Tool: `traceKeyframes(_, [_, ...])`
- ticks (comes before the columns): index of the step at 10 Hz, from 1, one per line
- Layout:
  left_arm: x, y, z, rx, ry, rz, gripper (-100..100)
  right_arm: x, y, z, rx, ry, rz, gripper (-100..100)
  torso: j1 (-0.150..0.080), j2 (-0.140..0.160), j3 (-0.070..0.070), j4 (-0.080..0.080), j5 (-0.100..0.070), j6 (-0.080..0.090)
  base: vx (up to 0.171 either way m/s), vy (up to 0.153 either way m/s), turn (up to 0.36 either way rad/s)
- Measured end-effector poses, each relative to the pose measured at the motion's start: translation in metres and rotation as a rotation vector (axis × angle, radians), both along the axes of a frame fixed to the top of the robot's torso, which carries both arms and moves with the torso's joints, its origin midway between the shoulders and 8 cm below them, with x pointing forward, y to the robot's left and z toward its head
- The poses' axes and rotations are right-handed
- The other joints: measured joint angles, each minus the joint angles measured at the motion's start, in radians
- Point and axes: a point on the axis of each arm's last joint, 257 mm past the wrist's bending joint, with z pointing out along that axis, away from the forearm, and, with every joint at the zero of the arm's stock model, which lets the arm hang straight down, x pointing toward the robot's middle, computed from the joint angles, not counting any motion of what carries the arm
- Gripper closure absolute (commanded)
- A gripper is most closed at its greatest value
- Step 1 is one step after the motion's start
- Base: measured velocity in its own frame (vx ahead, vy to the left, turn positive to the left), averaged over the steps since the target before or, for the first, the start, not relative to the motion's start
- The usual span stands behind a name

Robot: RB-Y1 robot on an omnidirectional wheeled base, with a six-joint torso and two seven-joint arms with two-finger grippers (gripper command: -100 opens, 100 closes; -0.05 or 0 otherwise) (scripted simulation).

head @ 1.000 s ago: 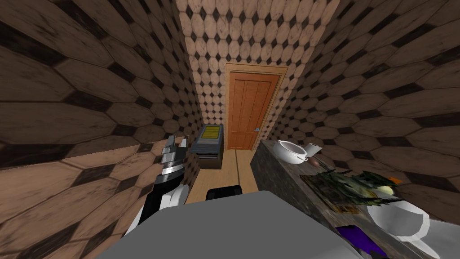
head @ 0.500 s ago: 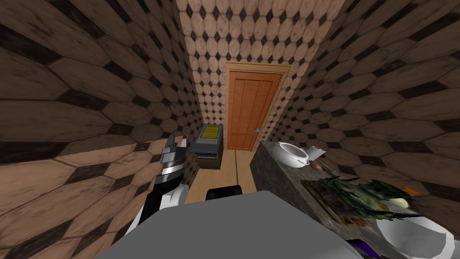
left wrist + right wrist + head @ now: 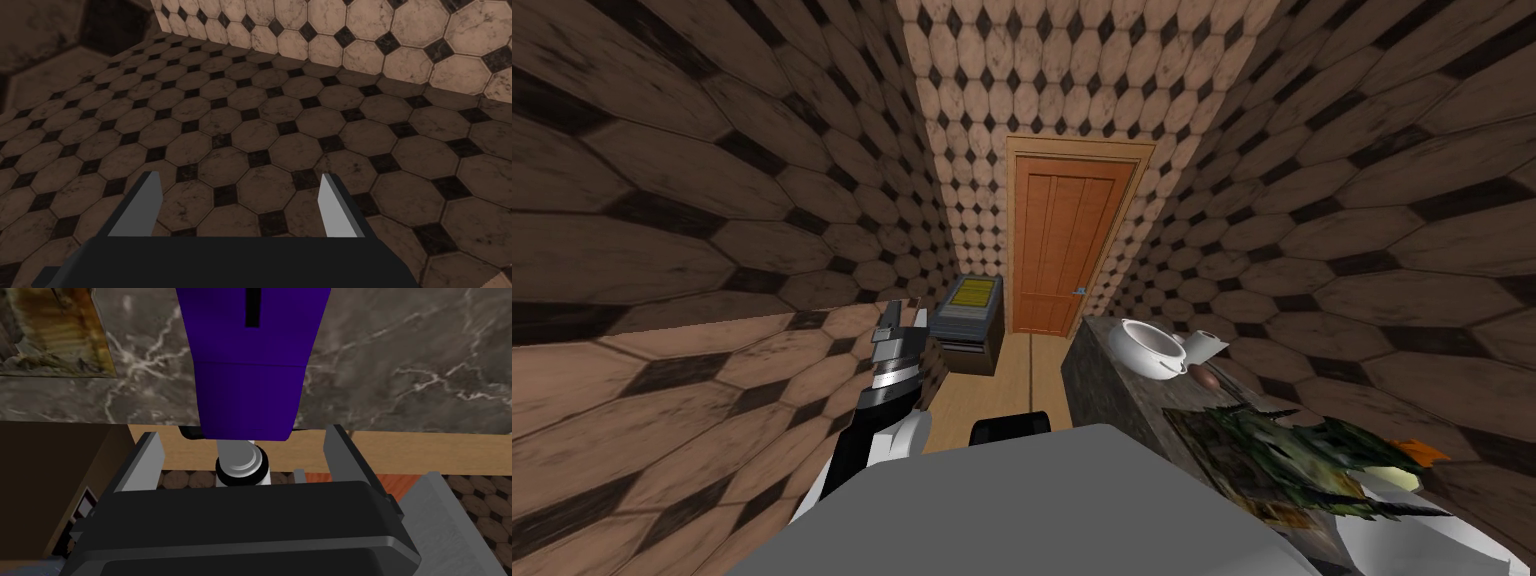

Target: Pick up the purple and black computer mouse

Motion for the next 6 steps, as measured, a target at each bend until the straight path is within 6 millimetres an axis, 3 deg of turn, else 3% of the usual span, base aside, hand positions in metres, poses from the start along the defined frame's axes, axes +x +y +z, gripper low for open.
traceKeyframes(1, [0.0,0.0,0.0,0.0,0.0,0.0,0,0.0,-0.001,0.0,-0.004,0.001,0.004,0,0.008,-0.001,0.0,0.0,0.001,0.0,-0.002,-0.021,0.002])
traceKeyframes(2, [0.0,0.0,0.0,0.0,0.0,0.0,0,0.0,-0.001,0.0,-0.004,0.001,0.004,-100,0.014,-0.001,-0.001,0.0,0.003,0.0,-0.01,-0.011,-0.022])
traceKeyframes(6, [0.0,0.0,0.0,0.0,0.0,0.0,0,0.011,0.003,-0.012,0.001,0.002,0.012,-100,0.018,-0.001,-0.001,0.0,0.004,0.0,-0.013,0.004,-0.022])
